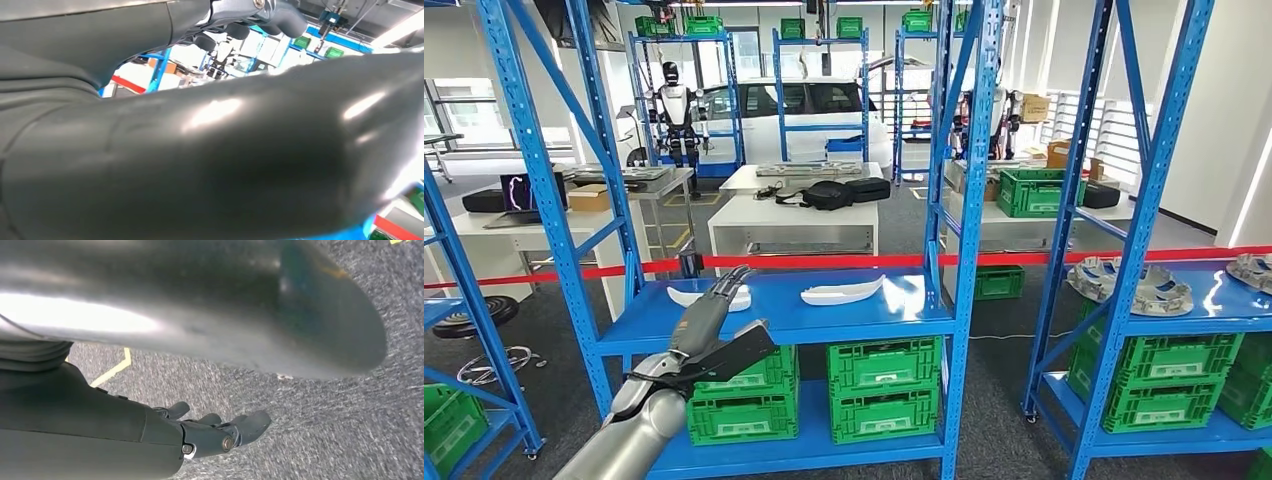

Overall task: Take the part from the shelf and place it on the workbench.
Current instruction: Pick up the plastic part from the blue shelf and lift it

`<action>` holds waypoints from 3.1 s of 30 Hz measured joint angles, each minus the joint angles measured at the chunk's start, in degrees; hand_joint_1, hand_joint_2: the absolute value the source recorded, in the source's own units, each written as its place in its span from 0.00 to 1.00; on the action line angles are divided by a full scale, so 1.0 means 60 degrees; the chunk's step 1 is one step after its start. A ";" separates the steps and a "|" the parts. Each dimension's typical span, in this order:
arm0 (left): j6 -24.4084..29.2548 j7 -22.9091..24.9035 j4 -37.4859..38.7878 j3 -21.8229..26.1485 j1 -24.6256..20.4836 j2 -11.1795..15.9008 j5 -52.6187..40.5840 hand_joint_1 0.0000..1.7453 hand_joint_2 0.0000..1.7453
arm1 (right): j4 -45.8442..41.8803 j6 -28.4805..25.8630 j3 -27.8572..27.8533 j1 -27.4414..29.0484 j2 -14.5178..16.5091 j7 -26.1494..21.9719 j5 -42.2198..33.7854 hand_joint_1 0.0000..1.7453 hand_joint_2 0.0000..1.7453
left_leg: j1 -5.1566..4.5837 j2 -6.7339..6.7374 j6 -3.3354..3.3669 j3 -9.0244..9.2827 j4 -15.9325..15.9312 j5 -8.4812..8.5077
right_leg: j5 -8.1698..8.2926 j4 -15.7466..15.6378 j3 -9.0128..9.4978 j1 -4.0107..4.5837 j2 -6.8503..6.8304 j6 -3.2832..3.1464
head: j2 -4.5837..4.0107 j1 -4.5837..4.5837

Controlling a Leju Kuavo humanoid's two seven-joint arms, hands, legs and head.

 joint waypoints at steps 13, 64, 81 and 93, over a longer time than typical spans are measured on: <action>0.0373 0.0332 -0.0112 -0.0012 0.0127 -0.0510 -0.0043 0.00 0.00 | 0.0000 -0.0040 -0.0149 -0.0020 0.0014 0.0207 0.0191 0.00 0.00 | -0.0071 -0.0045 0.0145 -0.0053 0.0053 -0.0002 | 0.0112 -0.0185 0.0089 -0.0040 -0.0015 0.0225 | 0.0000 0.0045; -0.0393 -0.1286 -0.0288 -0.0012 0.0376 0.0378 0.0779 0.00 0.00 | 0.0000 0.0130 -0.0050 -0.0035 -0.0034 0.0009 0.0628 0.00 0.00 | -0.0051 -0.0040 0.0130 -0.0037 0.0019 0.0007 | 0.0094 -0.0178 0.0077 -0.0019 -0.0014 0.0228 | 0.0000 0.0046; 0.0391 -0.0581 -0.0411 -0.0494 0.0380 0.0425 0.0280 0.00 0.00 | 0.0000 0.0176 -0.0050 -0.0026 -0.0081 -0.0086 0.0455 0.00 0.00 | -0.0051 -0.0041 0.0130 -0.0038 0.0019 0.0007 | 0.0094 -0.0178 0.0077 -0.0019 -0.0014 0.0228 | 0.0000 0.0046; 0.0456 -0.0391 -0.0385 -0.0651 0.0323 0.0247 0.0280 0.00 0.00 | 0.0000 0.0077 -0.0109 -0.0030 -0.0004 0.0004 0.0418 0.00 0.00 | -0.0016 -0.0003 0.0389 0.0193 -0.0390 0.0183 | -0.0189 0.0280 -0.0112 -0.0051 0.0000 0.0363 | 0.0000 0.0047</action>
